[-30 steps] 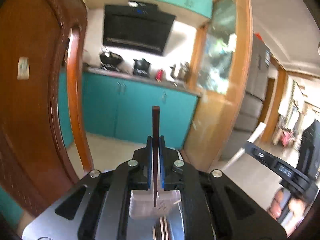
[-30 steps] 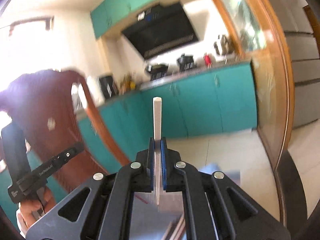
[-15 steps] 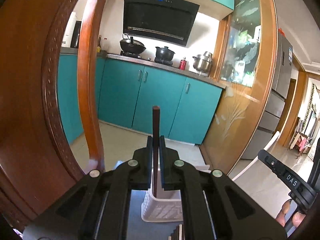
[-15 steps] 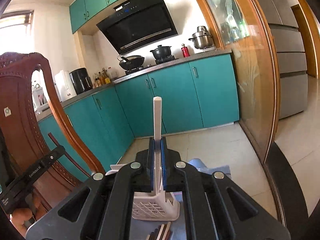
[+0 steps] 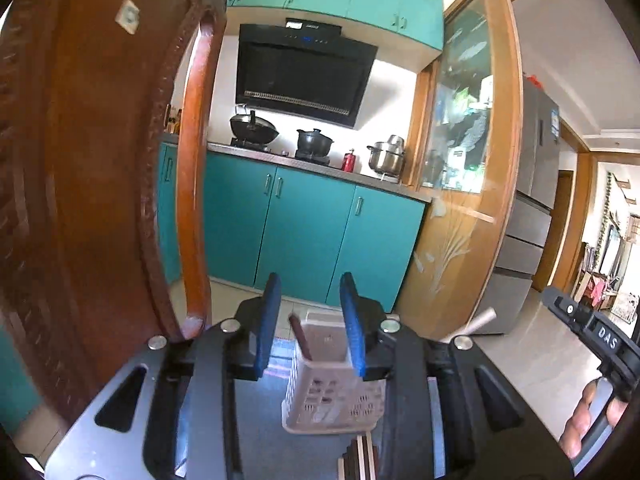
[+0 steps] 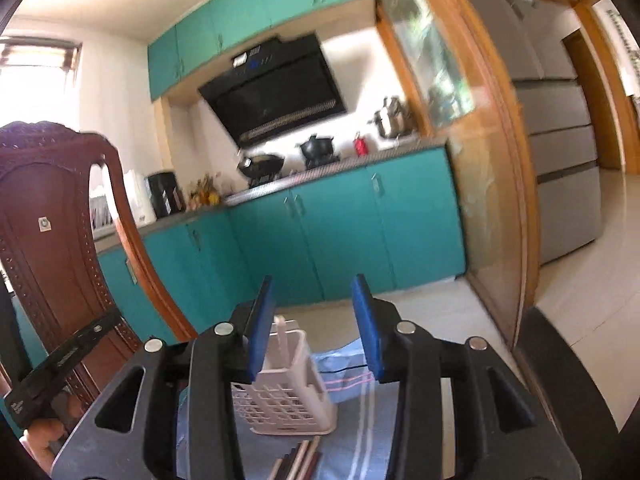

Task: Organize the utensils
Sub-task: 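Lift both chopsticks into the white basket and open both tools, then grasp a dark red chopstick with the right tool while the left grasps a light wooden one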

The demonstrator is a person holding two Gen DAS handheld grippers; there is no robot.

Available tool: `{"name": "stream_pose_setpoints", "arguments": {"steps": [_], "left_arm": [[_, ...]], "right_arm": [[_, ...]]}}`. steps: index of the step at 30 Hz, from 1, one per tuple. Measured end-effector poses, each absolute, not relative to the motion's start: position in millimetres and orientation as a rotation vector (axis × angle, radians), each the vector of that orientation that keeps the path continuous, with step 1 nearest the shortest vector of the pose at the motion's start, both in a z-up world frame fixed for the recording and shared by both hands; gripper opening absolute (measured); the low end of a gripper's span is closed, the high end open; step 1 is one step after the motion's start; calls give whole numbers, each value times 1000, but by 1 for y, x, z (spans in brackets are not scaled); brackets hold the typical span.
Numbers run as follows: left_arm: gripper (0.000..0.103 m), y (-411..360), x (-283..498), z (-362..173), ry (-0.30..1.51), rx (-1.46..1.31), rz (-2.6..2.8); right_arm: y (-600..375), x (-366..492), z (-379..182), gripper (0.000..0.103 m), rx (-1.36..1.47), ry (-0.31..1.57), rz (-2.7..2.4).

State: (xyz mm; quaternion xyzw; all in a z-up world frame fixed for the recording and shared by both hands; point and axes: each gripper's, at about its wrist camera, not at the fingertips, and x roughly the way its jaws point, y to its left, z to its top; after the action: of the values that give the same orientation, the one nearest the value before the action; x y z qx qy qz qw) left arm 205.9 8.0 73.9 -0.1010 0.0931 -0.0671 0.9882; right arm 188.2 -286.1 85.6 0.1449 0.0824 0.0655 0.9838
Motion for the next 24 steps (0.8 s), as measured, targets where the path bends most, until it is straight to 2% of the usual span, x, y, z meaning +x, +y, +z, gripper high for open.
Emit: {"name": "stream_pose_setpoints", "arguments": {"steps": [2, 3, 6, 8, 10, 13, 17, 20, 24], "left_arm": [[30, 5, 201, 59, 226, -195, -167], [30, 1, 204, 47, 282, -178, -197], [30, -11, 228, 7, 500, -159, -271], [30, -14, 254, -30, 715, -206, -307], [30, -10, 268, -52, 826, -275, -325], [31, -8, 277, -64, 891, -270, -291], [40, -10, 273, -67, 902, -239, -301], [44, -18, 271, -69, 913, -206, -314], [45, -32, 271, -84, 953, -164, -336]], "right_arm": [[-290, 183, 68, 39, 304, 195, 129], [-288, 189, 53, 39, 297, 266, 138], [-269, 235, -2, 39, 266, 614, 198], [-260, 258, -38, 39, 292, 812, 226], [-246, 271, -66, 39, 266, 944, 238], [-218, 273, -82, 39, 124, 990, 243], [-193, 274, -97, 39, 14, 1044, 247], [-195, 275, -96, 39, 0, 1046, 214], [-203, 278, -93, 39, 18, 1066, 201]]}}
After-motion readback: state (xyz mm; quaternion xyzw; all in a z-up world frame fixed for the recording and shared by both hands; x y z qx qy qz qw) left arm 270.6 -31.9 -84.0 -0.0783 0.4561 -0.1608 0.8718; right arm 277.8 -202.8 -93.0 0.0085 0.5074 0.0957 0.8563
